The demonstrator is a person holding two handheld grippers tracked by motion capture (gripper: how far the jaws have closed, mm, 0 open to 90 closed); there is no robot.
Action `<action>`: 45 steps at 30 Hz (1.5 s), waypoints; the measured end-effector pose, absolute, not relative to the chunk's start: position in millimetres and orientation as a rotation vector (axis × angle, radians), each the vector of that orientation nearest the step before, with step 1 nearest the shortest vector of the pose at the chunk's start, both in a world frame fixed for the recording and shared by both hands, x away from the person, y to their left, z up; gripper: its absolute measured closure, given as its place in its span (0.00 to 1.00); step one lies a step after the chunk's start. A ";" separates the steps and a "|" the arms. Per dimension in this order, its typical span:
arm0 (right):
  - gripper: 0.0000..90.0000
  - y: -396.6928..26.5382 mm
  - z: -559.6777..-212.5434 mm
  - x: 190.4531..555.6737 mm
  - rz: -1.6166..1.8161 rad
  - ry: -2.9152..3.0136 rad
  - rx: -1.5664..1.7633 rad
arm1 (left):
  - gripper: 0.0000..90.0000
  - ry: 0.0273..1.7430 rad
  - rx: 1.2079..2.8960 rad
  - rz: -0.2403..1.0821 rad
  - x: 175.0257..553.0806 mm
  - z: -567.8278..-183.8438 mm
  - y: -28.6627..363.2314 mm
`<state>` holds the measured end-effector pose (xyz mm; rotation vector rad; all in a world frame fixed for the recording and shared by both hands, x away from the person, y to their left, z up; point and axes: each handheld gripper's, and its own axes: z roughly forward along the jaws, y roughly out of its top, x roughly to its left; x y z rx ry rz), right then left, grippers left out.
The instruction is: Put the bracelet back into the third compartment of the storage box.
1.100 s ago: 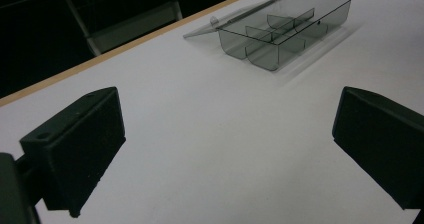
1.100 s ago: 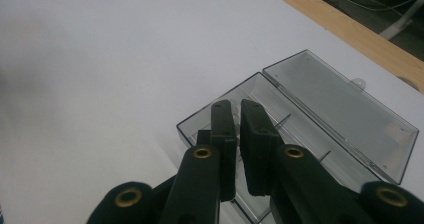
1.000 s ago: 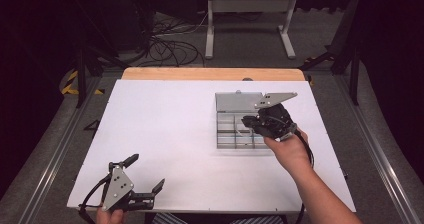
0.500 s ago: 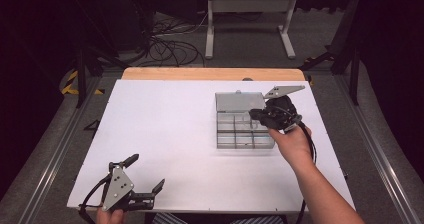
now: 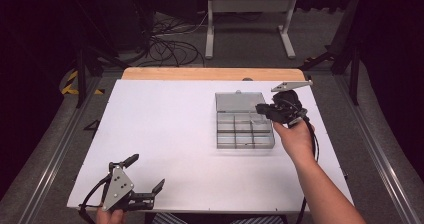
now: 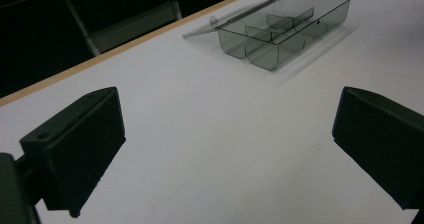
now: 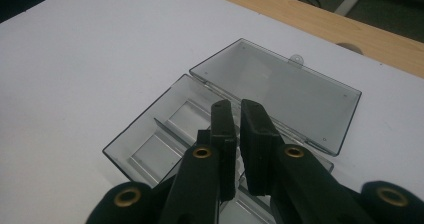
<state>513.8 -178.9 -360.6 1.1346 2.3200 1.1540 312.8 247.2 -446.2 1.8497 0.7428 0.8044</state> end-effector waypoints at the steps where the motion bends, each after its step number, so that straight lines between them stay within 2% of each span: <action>1: 0.95 -179.7 -361.4 515.0 1.153 2.317 1.143 | 0.01 0.744 1.849 0.803 312.7 -446.3 247.1; 45: 0.95 -184.6 -417.4 551.1 1.041 2.343 1.349 | 0.01 0.750 1.856 0.789 313.4 -447.3 246.8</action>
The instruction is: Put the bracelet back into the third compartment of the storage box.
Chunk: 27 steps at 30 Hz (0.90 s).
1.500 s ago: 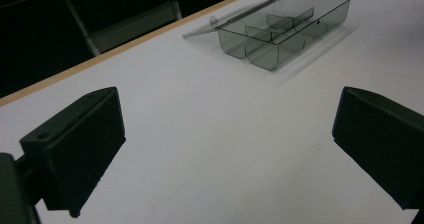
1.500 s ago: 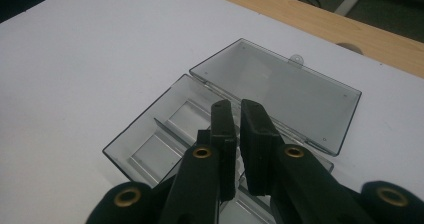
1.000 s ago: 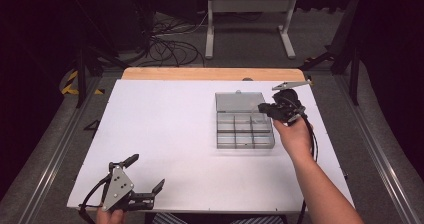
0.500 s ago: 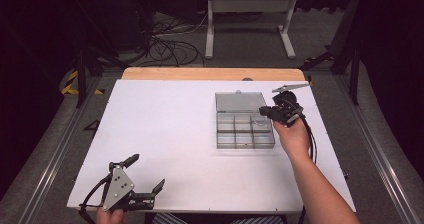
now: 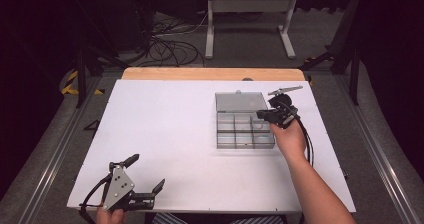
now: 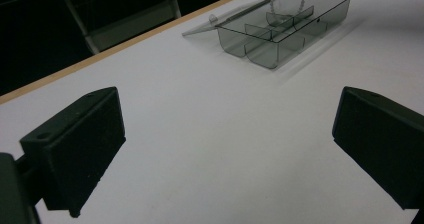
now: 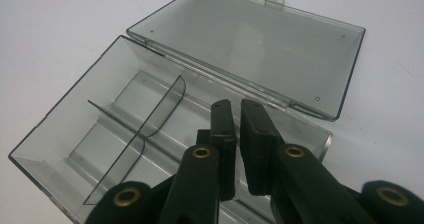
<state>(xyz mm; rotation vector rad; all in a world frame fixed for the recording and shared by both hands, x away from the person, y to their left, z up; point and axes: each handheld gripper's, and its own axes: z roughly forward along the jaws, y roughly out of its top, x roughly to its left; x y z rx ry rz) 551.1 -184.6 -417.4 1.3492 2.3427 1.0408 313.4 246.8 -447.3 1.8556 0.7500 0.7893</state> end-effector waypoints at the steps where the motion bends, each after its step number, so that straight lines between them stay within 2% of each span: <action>1: 0.95 -184.5 -418.4 551.4 1.039 2.347 1.353 | 0.01 0.750 1.856 0.789 313.4 -447.3 246.8; 11: 0.95 -187.4 -421.9 552.7 1.022 2.350 1.368 | 0.01 0.749 1.855 0.791 313.7 -447.3 246.8; 12: 0.92 -188.0 -421.7 552.6 1.018 2.349 1.368 | 0.01 0.750 1.854 0.789 313.6 -447.3 246.8; 14: 0.81 -189.6 -420.5 551.9 1.017 2.338 1.362 | 0.01 0.749 1.855 0.790 313.6 -447.2 246.7; 20: 0.55 -190.8 -413.1 546.9 1.015 2.283 1.283 | 0.01 0.748 1.855 0.791 313.8 -447.3 246.3; 27: 0.38 -188.8 -405.7 540.6 1.044 2.257 1.230 | 0.01 0.749 1.854 0.789 313.8 -447.3 246.4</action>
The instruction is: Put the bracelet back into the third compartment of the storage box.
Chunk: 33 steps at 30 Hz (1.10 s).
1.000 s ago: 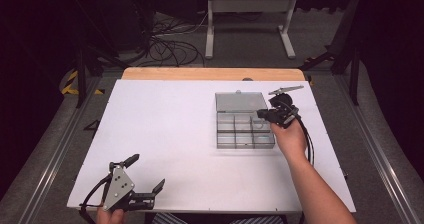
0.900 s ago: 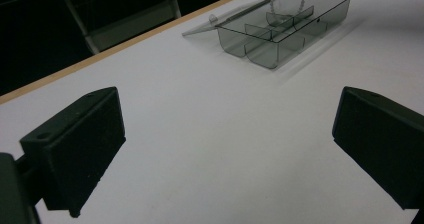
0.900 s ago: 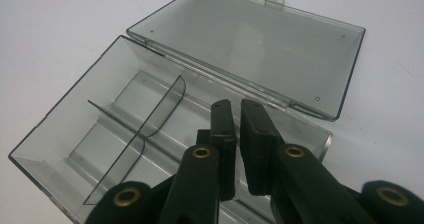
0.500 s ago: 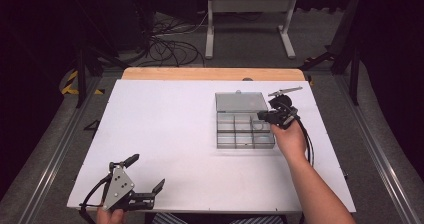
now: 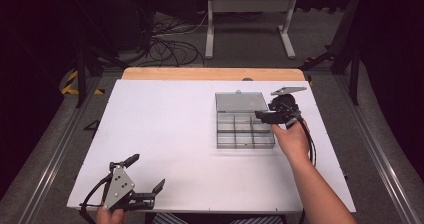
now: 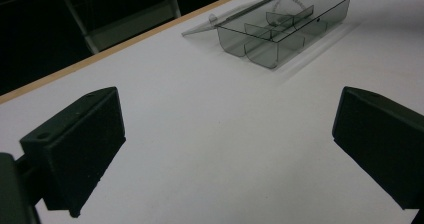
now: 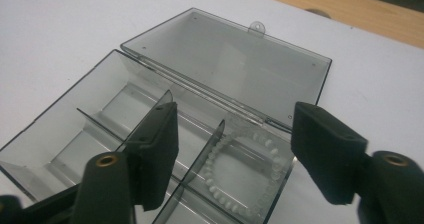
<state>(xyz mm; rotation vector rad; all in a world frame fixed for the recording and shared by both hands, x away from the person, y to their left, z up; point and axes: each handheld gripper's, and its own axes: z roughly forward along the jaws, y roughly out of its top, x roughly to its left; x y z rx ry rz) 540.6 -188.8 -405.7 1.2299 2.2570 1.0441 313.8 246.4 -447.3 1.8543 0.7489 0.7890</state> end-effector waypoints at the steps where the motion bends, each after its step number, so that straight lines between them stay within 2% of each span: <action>1: 0.37 -188.5 -404.3 539.1 1.049 2.253 1.219 | 0.01 0.749 1.855 0.789 313.7 -447.3 246.4; 18: 0.27 -181.8 -376.0 499.8 1.155 2.233 1.067 | 0.01 0.748 1.853 0.789 313.4 -447.1 245.9; 33: 0.22 -177.9 -366.4 473.1 1.199 2.246 0.981 | 0.01 0.750 1.851 0.786 313.1 -447.3 245.6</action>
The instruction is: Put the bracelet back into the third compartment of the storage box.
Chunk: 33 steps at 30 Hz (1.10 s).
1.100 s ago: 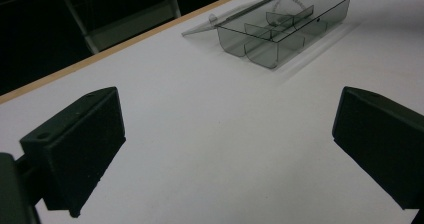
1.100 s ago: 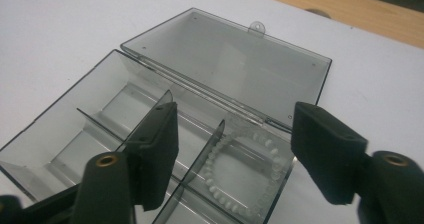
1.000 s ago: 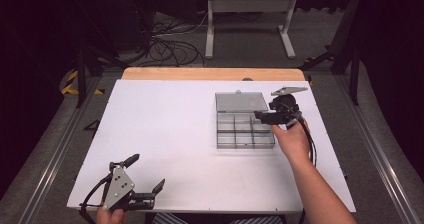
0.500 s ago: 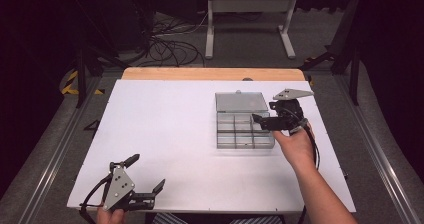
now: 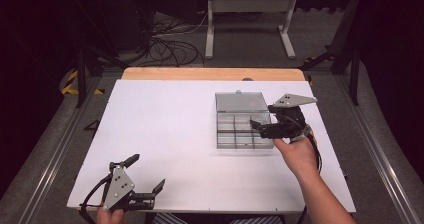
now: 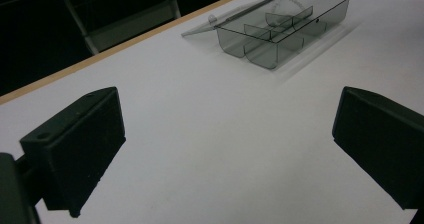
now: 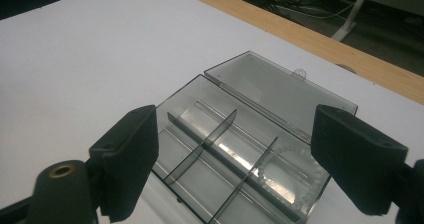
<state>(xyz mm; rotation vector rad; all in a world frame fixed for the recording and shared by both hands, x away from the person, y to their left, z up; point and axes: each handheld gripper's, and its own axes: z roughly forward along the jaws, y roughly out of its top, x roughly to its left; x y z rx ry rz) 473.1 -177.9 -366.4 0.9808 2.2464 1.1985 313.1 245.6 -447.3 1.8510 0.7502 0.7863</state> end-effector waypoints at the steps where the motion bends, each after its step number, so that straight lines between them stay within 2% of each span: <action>1: 0.22 -178.3 -365.9 471.4 1.204 2.248 0.975 | 0.01 0.750 1.852 0.787 313.1 -447.3 245.5; 8: 0.20 -181.6 -363.2 462.3 1.243 2.249 0.957 | 0.01 0.745 1.859 0.792 313.6 -447.1 245.6; 19: 0.10 -185.2 -365.3 440.1 1.309 2.278 0.844 | 0.01 0.754 1.849 0.784 312.9 -447.3 245.2; 33: 0.05 -199.1 -381.8 414.8 1.429 2.308 0.809 | 0.01 0.748 1.856 0.793 313.1 -447.1 245.1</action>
